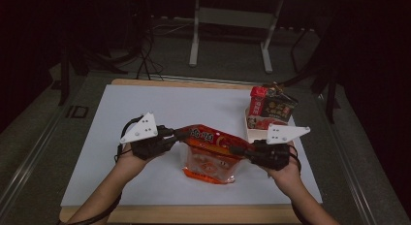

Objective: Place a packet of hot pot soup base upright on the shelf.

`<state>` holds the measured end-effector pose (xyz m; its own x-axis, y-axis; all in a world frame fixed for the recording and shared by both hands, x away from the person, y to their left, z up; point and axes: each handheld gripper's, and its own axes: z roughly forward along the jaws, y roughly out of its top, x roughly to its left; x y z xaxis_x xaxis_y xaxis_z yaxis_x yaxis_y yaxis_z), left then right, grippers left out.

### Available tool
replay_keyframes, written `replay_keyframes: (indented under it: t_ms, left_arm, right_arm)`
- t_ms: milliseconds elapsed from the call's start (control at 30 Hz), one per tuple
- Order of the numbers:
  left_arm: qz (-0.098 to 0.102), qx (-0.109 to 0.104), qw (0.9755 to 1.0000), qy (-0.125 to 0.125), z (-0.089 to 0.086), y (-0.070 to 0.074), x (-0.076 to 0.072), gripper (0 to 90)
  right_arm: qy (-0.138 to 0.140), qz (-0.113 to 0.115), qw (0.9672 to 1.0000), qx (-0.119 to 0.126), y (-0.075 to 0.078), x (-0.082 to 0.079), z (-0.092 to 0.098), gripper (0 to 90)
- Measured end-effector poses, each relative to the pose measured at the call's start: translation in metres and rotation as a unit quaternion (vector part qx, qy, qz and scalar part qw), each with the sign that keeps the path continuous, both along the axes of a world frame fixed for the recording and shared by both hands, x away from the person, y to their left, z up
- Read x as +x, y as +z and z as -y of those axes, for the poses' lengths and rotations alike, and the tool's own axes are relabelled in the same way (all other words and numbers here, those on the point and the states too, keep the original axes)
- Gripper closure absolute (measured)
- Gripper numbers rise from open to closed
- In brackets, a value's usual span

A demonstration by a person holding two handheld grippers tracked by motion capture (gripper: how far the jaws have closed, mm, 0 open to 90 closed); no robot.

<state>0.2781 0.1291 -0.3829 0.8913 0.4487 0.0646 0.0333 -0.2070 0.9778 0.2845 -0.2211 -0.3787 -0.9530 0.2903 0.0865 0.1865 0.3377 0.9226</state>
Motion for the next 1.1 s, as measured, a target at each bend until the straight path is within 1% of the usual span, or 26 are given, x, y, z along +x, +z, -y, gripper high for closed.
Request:
replay_keyframes:
  t_ms: [67,100,133,167,233,267,333,367,433,467,500,533,567,600,633,667,700,800,833,867,900,1000,1067,1100]
  left_arm:
    - [-0.007,-0.014,0.9998,0.008,0.000,0.003,0.001,83.3]
    - [-0.019,-0.023,0.9995,0.004,-0.001,0.004,0.002,82.3]
    - [-0.022,-0.022,0.9995,0.006,-0.001,0.004,0.002,78.0]
    - [-0.023,-0.019,0.9995,0.014,-0.001,0.003,0.002,75.8]
    - [-0.033,-0.022,0.9991,0.013,-0.004,0.002,0.003,67.5]
    - [-0.034,-0.022,0.9990,0.019,-0.005,0.002,0.003,63.2]
    - [-0.036,-0.025,0.9987,0.027,-0.009,0.001,0.002,56.5]
    - [-0.033,-0.024,0.9985,0.038,-0.010,0.001,0.001,52.1]
    - [-0.034,-0.024,0.9983,0.040,-0.013,-0.001,0.000,47.2]
    - [-0.038,-0.024,0.9980,0.046,-0.014,-0.002,0.000,43.8]
    - [-0.044,-0.025,0.9976,0.046,-0.014,-0.003,0.000,39.6]
    - [-0.051,-0.028,0.9972,0.047,-0.015,-0.005,0.000,35.4]
    - [-0.059,-0.029,0.9962,0.057,-0.015,-0.008,0.000,31.1]
    - [-0.068,-0.031,0.9955,0.059,-0.015,-0.010,0.000,25.1]
    - [-0.070,-0.023,0.9957,0.056,-0.014,-0.014,-0.001,20.7]
    - [-0.067,-0.013,0.9952,0.071,-0.012,-0.017,-0.002,14.4]
    - [-0.068,-0.004,0.9945,0.080,-0.010,-0.021,-0.003,14.4]
    - [-0.082,-0.007,0.9940,0.073,-0.007,-0.032,-0.005,13.5]
    - [-0.083,-0.004,0.9938,0.073,-0.006,-0.034,-0.005,13.3]
    - [-0.081,0.001,0.9938,0.076,-0.004,-0.038,-0.006,13.3]
    - [-0.079,0.002,0.9940,0.075,-0.003,-0.041,-0.007,13.2]
    - [-0.085,0.019,0.9934,0.075,0.002,-0.051,-0.008,12.9]
    - [-0.086,0.022,0.9933,0.074,0.003,-0.054,-0.009,12.9]
    - [-0.091,0.027,0.9929,0.072,0.005,-0.061,-0.010,12.6]
  right_arm:
    - [-0.003,0.008,1.0000,0.005,0.007,0.002,0.001,90.0]
    - [-0.002,0.009,0.9999,0.006,0.009,0.002,0.001,90.0]
    - [-0.004,0.010,0.9999,0.010,0.012,0.004,0.002,90.0]
    - [-0.005,0.013,0.9999,0.010,0.014,0.004,0.003,90.0]
    - [-0.005,0.014,0.9998,0.015,0.019,0.006,0.004,90.0]
    - [-0.007,0.015,0.9997,0.016,0.021,0.007,0.005,90.0]
    - [-0.009,0.016,0.9996,0.019,0.026,0.009,0.008,90.0]
    - [-0.012,0.018,0.9996,0.021,0.028,0.009,0.010,90.0]
    - [-0.012,0.020,0.9995,0.022,0.033,0.011,0.013,90.0]
    - [-0.014,0.021,0.9994,0.025,0.036,0.011,0.015,90.0]
    - [-0.014,0.022,0.9993,0.026,0.038,0.012,0.017,90.0]
    - [-0.018,0.027,0.9991,0.026,0.041,0.012,0.019,90.0]
    - [-0.019,0.030,0.9990,0.026,0.044,0.012,0.021,90.0]
    - [-0.022,0.030,0.9989,0.029,0.048,0.013,0.024,90.0]
    - [-0.026,0.033,0.9987,0.030,0.051,0.013,0.025,90.0]
    - [-0.027,0.035,0.9985,0.033,0.054,0.013,0.028,90.0]
    - [-0.029,0.036,0.9983,0.036,0.057,0.014,0.030,90.0]
    - [-0.038,0.044,0.9973,0.044,0.066,0.016,0.038,90.0]
    - [-0.040,0.046,0.9971,0.046,0.069,0.017,0.041,90.0]
    - [-0.041,0.047,0.9970,0.046,0.071,0.017,0.042,90.0]
    - [-0.045,0.049,0.9966,0.048,0.074,0.018,0.044,90.0]
    - [-0.053,0.053,0.9958,0.052,0.081,0.020,0.052,90.0]
    - [-0.058,0.055,0.9953,0.055,0.084,0.022,0.056,90.0]
    - [-0.062,0.057,0.9948,0.057,0.087,0.023,0.059,90.0]
